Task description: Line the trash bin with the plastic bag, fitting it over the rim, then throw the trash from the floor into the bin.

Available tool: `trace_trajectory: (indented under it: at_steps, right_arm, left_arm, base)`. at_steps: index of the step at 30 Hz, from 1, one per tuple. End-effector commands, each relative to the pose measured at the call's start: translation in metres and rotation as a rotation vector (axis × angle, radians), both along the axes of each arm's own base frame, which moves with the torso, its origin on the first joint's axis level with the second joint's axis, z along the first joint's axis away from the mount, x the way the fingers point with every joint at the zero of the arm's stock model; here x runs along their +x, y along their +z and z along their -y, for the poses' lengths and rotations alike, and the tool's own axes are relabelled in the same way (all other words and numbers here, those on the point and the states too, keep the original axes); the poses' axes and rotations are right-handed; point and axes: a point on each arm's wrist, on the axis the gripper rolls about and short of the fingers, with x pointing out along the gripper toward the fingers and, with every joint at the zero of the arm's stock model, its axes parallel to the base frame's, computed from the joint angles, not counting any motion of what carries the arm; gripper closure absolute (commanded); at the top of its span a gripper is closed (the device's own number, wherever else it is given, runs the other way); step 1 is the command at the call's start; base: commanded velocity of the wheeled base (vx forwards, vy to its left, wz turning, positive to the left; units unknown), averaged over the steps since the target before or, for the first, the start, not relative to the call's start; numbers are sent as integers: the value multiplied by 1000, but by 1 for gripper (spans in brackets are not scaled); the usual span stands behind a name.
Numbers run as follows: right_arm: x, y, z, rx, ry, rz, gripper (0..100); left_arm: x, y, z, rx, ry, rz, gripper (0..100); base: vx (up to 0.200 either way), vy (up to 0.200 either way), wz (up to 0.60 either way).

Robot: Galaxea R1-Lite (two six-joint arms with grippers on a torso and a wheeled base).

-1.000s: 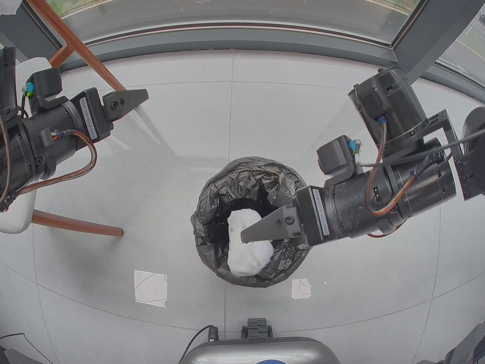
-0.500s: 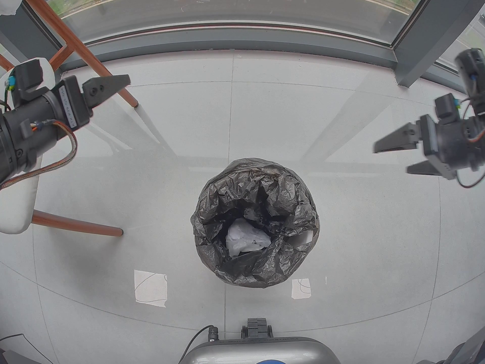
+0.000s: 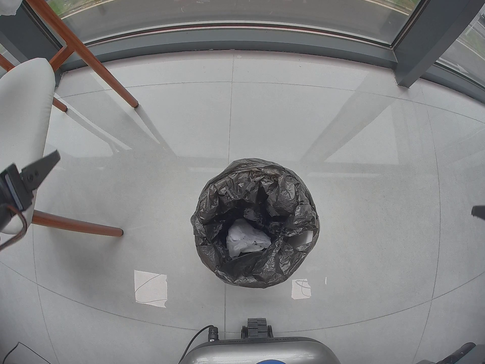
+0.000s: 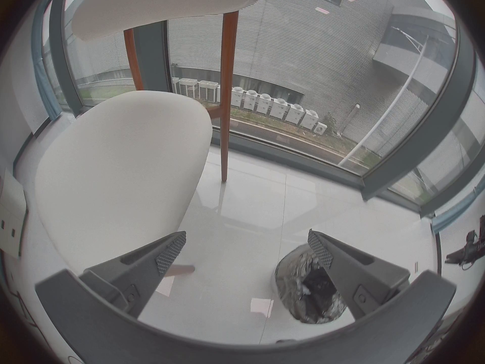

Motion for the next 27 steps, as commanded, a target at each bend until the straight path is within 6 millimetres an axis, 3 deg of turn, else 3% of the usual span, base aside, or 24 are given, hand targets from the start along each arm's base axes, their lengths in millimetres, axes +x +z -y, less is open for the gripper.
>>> trace_trajectory:
  at_steps: [1, 2, 4, 6, 9, 16, 21, 24, 27]
  right_arm:
    - [-75, -171, -5, -478, 50, 511, 0]
    - [-82, -186, -6, -478, 41, 542, 0]
    - [-84, -184, -6, -463, 30, 493, 0]
    - [-80, -185, -4, -467, -56, 485, 0]
    - [-79, -185, -3, -463, -95, 483, 0]
    - [-80, -185, -2, -455, -116, 485, 0]
    - [-80, -190, -1, -343, -212, 429, 0]
    - [-80, -191, -1, -352, -180, 411, 0]
    - [-77, -190, 0, -349, -70, 391, 0]
  left_arm:
    - [-98, -131, -12, 190, -198, -59, 0]
    - [-107, -160, -13, 249, -191, -96, 0]
    - [-112, -168, -14, 254, -175, -125, 0]
    - [-131, -182, -18, 262, -119, -173, 0]
    - [-140, -183, -19, 264, -79, -19, 0]
    - [-139, -185, -19, 262, -42, -7, 0]
    - [-139, -185, -19, 264, -26, -7, 0]
    - [-142, -185, -17, 270, 84, 9, 0]
    - [-143, -185, -17, 270, 70, 22, 0]
  base:
    - [0, 0, 0]
    - [0, 0, 0]
    - [0, 0, 0]
    - [0, 0, 0]
    - [0, 0, 0]
    - [0, 0, 0]
    - [0, 0, 0]
    - [0, 0, 0]
    - [0, 0, 0]
